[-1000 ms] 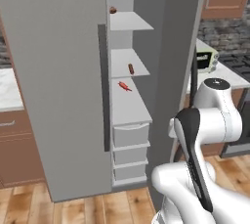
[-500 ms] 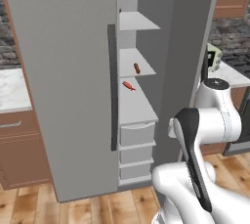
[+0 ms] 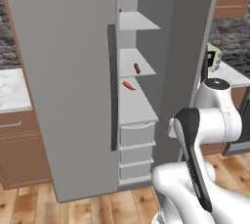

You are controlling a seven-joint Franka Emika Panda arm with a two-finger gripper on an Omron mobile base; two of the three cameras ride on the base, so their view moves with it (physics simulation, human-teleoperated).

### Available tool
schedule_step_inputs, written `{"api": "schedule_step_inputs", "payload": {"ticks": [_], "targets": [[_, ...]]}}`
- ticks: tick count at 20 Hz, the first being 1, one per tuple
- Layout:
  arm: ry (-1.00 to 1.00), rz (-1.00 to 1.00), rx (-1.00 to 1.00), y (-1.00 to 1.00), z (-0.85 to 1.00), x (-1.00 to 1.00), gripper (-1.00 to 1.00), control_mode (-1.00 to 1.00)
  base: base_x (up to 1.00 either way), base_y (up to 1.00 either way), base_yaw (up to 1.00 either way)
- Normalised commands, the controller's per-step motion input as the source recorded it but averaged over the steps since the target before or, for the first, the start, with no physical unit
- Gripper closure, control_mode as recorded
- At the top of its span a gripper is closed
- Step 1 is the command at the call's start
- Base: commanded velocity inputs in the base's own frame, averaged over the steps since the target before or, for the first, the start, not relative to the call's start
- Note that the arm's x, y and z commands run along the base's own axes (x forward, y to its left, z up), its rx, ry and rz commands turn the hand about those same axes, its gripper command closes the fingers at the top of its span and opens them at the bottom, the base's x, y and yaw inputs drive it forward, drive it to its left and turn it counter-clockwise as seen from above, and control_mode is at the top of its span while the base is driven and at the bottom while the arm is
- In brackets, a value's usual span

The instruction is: Store the hot dog in the freezer for long-term storage. Close the freezer door after placing the cooked food.

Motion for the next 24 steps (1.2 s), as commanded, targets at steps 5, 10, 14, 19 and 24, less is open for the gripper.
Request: {"api": "schedule_step_inputs", "payload": {"ticks": [5, 10, 14, 19, 24], "targets": [[-0.02, 0.0, 0.0, -0.1, 0.0, 0.0, -1.0, -1.0, 0.0, -0.01, 0.0], [-0.1, 0.01, 0.06, -0.54, 0.0, 0.0, -1.0, -1.0, 0.0, 0.0, 0.0], [-0.23, 0.08, 0.08, -0.9, 0.01, 0.14, -1.0, -1.0, 0.0, 0.0, 0.0], [-0.29, 0.29, 0.2, -0.94, 0.03, 0.56, -1.0, -1.0, 0.0, 0.0, 0.0], [-0.38, 0.41, 0.21, -0.9, 0.0, 0.64, -1.0, -1.0, 0.0, 0.0, 0.0]]}}
